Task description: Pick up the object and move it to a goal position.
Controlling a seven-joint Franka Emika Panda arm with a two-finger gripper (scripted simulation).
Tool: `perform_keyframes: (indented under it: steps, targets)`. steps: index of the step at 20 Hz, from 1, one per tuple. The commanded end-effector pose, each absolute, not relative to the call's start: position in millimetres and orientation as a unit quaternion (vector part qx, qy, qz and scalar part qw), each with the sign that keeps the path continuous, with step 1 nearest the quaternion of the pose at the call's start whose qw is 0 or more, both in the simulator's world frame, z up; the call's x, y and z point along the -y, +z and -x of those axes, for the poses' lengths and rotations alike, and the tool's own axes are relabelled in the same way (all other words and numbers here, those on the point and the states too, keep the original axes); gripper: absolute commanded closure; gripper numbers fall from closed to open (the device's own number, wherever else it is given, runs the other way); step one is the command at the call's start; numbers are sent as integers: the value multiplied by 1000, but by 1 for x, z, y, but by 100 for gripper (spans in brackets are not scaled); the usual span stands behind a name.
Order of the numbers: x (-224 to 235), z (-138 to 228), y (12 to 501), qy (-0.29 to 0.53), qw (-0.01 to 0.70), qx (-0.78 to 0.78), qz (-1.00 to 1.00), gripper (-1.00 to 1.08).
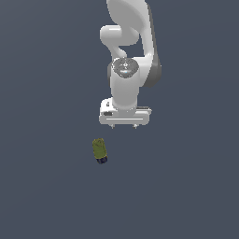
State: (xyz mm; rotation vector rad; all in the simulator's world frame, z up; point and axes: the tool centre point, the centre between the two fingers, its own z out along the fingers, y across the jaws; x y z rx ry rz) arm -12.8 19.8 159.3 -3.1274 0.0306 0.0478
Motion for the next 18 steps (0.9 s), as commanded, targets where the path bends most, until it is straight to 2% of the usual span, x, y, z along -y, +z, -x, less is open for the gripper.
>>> perform_keyframes:
  steps: [1,10,18]
  targets:
    - [-20,13,159,15,7,-10,1000,-92]
    - [-36,21,168,23,13,-15,1000,-92]
    - [-28,14,165,21,12,-5,1000,-92]
